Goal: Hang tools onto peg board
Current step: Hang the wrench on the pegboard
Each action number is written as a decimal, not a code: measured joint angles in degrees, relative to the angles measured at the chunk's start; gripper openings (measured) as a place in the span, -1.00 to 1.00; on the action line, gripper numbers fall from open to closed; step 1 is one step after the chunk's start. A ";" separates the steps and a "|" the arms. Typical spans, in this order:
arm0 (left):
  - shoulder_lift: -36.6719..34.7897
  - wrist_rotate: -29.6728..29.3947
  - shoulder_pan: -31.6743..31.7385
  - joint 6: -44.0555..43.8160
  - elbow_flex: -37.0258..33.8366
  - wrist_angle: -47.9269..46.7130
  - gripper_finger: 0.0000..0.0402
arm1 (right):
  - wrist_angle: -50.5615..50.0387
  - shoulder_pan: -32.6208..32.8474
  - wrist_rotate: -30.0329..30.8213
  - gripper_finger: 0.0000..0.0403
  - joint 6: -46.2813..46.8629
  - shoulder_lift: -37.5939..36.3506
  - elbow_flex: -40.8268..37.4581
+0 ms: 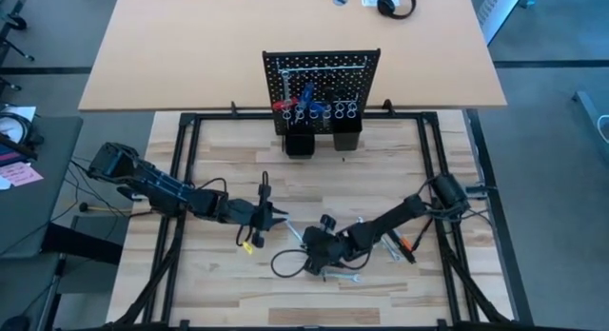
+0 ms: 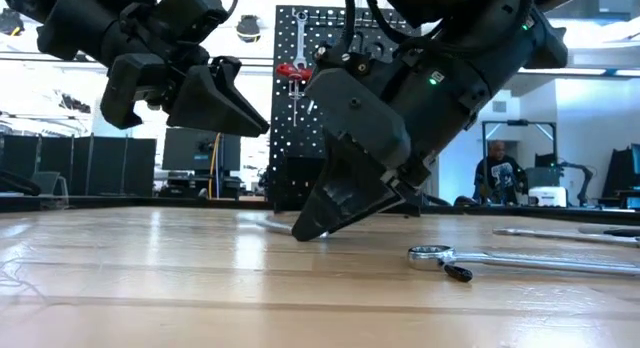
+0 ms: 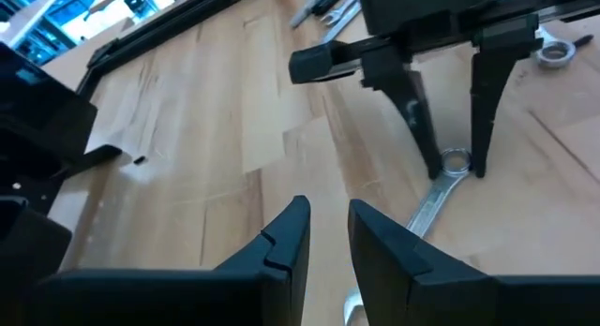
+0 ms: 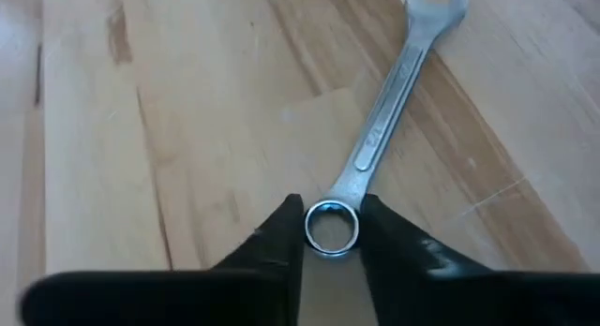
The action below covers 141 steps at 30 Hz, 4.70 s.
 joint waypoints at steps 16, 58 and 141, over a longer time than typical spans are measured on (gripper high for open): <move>1.64 10.33 0.04 0.93 0.04 1.07 -0.65 | -6.28 0.17 9.37 -0.82 -13.18 -6.73 -0.98; 30.93 6.10 3.65 7.28 12.26 14.99 -0.40 | 8.87 -3.87 -6.86 0.34 0.73 -11.38 -11.73; 31.76 7.05 5.37 -2.52 21.94 -4.55 -0.72 | 8.91 0.00 -7.61 0.34 -5.50 -19.54 -14.49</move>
